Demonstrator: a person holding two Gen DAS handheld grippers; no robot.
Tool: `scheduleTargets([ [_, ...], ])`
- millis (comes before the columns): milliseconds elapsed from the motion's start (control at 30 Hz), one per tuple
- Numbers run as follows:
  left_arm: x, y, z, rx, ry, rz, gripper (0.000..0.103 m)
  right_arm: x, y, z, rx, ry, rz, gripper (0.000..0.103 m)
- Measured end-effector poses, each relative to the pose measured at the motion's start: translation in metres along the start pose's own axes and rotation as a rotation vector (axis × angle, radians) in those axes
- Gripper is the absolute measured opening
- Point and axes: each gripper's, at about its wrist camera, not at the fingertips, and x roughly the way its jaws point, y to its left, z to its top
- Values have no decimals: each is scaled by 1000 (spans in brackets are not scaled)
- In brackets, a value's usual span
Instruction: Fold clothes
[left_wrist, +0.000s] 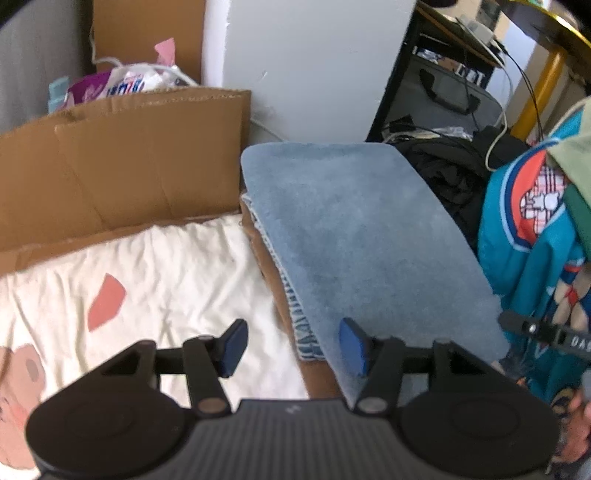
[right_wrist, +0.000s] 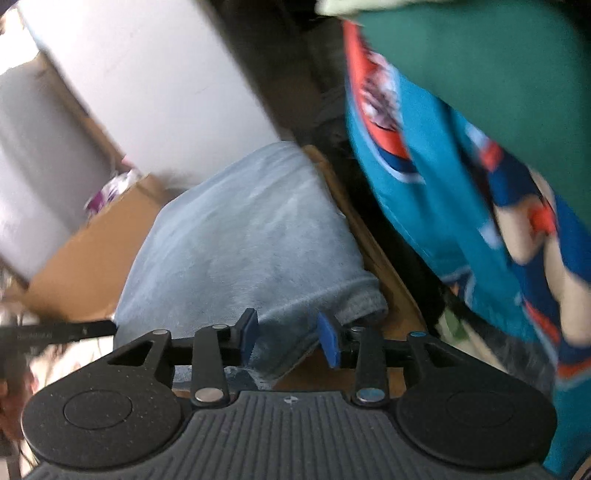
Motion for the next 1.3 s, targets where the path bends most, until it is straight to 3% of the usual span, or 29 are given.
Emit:
scheduleTargets([
  [233, 18, -3, -6, -77, 7, -69, 57, 2, -25, -18, 255, -86, 47, 50],
  [333, 21, -2, -10, -122, 9, -100, 54, 5, -37, -15, 329, -114, 74, 60],
  [500, 25, 0, -17, -164, 27, -146, 51, 22, -59, -22, 535, -82, 122, 62],
  [600, 26, 1, -22, -166, 45, -170, 46, 38, -69, -30, 671, -44, 202, 49],
  [667, 26, 2, -25, -175, 53, -194, 38, 43, -72, -33, 697, -33, 233, 21],
  [1067, 20, 11, -33, -223, 66, -217, 26, 37, -67, -52, 618, 6, 230, 17],
  [1200, 16, 14, -32, -234, 66, -229, 23, 34, -69, -57, 645, 1, 242, 27],
  [1267, 15, 15, -31, -242, 67, -237, 23, 30, -71, -57, 668, -26, 266, 56],
  [1300, 14, 15, -31, -237, 65, -237, 22, 28, -72, -57, 677, -39, 281, 61],
])
